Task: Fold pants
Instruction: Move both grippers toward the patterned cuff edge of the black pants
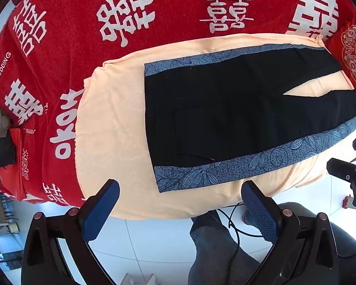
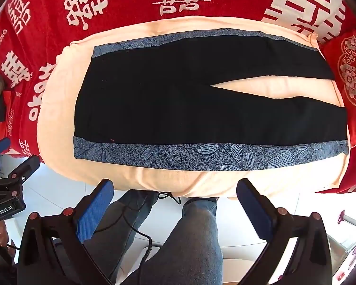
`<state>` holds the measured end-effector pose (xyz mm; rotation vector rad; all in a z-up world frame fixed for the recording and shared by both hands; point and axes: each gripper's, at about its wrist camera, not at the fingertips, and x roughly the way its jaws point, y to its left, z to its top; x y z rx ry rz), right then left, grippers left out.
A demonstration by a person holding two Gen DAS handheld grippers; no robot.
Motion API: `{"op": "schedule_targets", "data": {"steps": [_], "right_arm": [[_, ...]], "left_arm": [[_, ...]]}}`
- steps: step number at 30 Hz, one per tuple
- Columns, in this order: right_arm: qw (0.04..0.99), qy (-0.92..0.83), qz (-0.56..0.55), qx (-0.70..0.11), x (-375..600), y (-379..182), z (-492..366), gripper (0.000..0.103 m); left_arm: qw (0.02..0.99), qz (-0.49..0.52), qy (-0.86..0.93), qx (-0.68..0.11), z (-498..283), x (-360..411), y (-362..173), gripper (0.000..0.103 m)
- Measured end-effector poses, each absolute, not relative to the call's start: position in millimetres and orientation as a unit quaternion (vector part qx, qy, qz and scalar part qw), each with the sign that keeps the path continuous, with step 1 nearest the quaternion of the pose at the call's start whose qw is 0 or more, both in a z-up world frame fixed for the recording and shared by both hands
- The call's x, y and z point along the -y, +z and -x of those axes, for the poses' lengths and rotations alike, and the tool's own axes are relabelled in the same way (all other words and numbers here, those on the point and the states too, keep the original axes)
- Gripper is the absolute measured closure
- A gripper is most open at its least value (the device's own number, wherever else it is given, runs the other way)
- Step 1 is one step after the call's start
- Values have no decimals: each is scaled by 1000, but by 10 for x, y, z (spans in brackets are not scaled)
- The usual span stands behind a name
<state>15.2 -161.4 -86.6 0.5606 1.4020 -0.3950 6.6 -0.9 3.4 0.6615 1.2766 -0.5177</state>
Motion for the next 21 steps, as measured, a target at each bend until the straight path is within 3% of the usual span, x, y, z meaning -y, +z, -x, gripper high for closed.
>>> {"op": "schedule_targets", "data": {"steps": [13, 17, 21], "right_arm": [[717, -152, -283, -619, 1960, -895, 207, 0], [714, -136, -289, -623, 2023, -983, 291, 0], [705, -96, -355, -606, 2008, -1148, 264, 0]], "left_arm": [[732, -251, -158, -613, 151, -63, -35, 0], [739, -193, -148, -629, 213, -183, -116, 0], [721, -161, -141, -659, 247, -273, -264, 0]]}}
